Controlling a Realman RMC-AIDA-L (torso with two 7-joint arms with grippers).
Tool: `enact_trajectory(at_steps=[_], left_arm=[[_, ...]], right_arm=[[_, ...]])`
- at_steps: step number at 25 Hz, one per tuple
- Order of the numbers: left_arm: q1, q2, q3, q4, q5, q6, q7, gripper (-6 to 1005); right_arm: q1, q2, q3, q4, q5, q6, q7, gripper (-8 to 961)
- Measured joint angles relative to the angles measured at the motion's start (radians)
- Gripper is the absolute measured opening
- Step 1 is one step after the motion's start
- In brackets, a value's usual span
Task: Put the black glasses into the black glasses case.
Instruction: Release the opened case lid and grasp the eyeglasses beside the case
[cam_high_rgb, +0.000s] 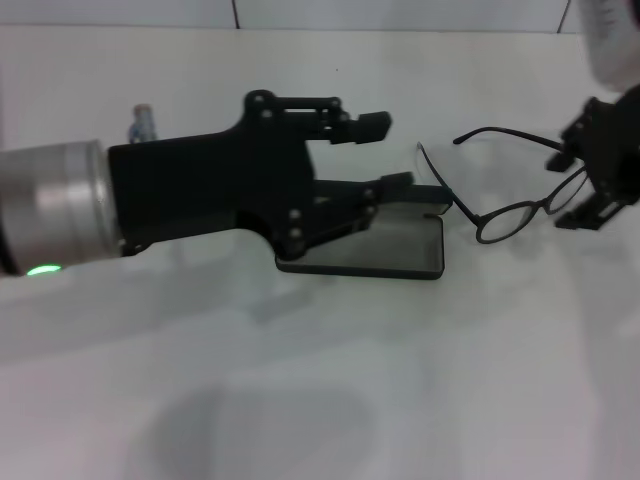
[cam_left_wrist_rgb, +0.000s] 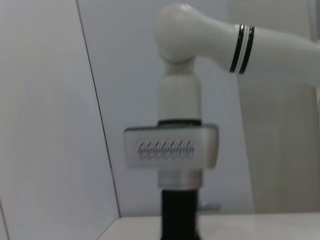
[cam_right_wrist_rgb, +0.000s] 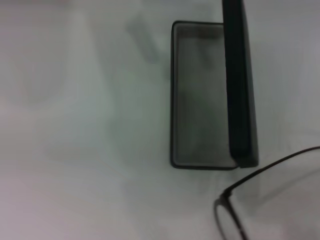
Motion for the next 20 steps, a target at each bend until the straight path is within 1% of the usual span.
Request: enact_trajectory(at_steps=[4, 10, 14, 20], left_arm=[[0.001, 0.0, -0.06, -0.079, -0.059, 0.082, 0.039, 428], [-0.007, 0.0, -0.153, -0.214, -0.155, 0.215, 0.1, 422], [-0.008, 0.0, -0.188, -0.278, -0.182, 0.262, 0.123, 419], [-0.023, 0.0, -0.194, -0.358, -0.188, 0.276, 0.159, 413]], right_arm=[[0.038, -0.004, -0.07, 0.083, -0.008, 0.092, -0.001, 659], [0.104, 0.0, -0.082, 0.264, -0.053, 0.176, -0.022, 651], [0.108, 0.001, -0.087, 0.303, -0.07, 0.199, -0.025, 646], [0.11, 0.0, -0.098, 0.345, -0.073, 0.239, -0.025, 638]])
